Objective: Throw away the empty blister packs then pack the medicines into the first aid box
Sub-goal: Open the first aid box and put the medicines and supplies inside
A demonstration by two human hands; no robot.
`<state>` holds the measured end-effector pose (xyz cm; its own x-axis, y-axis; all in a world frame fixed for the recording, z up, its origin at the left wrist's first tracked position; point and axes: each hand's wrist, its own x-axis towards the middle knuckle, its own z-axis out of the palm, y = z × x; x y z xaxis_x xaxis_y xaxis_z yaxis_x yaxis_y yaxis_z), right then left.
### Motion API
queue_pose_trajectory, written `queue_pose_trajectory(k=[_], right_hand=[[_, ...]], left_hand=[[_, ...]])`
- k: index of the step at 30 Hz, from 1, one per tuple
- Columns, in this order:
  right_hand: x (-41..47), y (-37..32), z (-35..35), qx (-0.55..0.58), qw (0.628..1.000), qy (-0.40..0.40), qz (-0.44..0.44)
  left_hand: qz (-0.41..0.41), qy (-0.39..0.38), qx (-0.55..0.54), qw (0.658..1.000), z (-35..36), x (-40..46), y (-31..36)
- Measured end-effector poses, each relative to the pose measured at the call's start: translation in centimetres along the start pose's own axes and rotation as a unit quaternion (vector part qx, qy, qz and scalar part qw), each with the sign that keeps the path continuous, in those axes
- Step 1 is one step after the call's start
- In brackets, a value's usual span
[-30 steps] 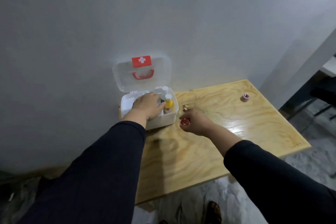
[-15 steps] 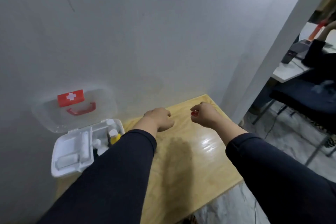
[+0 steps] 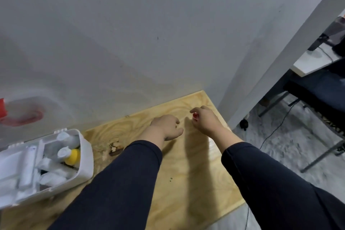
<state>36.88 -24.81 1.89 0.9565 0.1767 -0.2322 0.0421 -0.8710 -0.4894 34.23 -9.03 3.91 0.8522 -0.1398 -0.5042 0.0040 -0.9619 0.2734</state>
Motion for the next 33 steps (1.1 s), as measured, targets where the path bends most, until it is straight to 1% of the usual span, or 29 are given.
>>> queue_pose_trajectory(k=[6,12,17,21,27,33], right_hand=[[0.6,0.4,0.1,-0.002,1.000,-0.009,-0.008],[-0.4,-2.8,-1.2,0.016,0.999,0.009,-0.038],[-2.6,-8.4,-2.1,0.012,0.995,0.036,-0.096],[-5.0,-14.0,-1.1,0.016,0.990,0.039,-0.136],[-8.9,-22.9,2.1,-0.002,0.976,0.042,-0.214],[-11.7,-29.7,7.0,-0.019,0.967,0.023,-0.251]], left_hand=[[-0.015,0.002,0.004,1.000,-0.2,-0.2,-0.2],[-0.036,0.025,0.002,0.999,-1.5,-3.1,-1.7],[-0.049,0.062,0.000,0.997,-3.5,-7.7,-4.5],[-0.060,0.102,-0.009,0.993,-4.7,-12.5,-8.0],[-0.090,0.148,-0.037,0.984,-4.6,-19.2,-15.3],[-0.121,0.193,-0.053,0.972,-2.5,-24.4,-22.9]])
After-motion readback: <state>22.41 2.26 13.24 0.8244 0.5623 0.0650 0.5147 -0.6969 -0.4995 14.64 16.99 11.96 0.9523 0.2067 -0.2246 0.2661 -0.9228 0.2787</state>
